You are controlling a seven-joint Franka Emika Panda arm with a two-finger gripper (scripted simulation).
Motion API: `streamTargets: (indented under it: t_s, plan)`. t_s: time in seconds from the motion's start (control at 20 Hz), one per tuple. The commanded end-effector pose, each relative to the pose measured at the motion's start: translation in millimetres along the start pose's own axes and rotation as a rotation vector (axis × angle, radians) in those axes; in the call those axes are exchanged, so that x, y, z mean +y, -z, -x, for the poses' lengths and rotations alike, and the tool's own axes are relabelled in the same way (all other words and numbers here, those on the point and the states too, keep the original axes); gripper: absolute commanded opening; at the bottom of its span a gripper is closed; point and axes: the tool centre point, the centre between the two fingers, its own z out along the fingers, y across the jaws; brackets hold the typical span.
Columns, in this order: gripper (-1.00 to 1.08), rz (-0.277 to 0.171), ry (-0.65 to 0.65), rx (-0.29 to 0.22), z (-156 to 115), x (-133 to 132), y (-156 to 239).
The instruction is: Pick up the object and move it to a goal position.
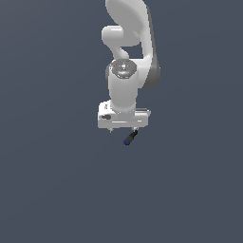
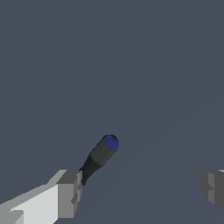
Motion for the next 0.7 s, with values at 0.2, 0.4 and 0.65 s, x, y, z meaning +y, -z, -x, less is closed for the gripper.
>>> streamTargets:
  t_s: [0.2, 0.4, 0.65]
  plan:
    - [1.00, 0.001, 0.013, -0.008, 2.6, 0.6, -4.3]
    - [1.00, 0.001, 0.037, -0.021, 6.0, 2.1, -9.8]
    - [1.00, 0.001, 0.035, -0.021, 6.0, 1.9, -9.8]
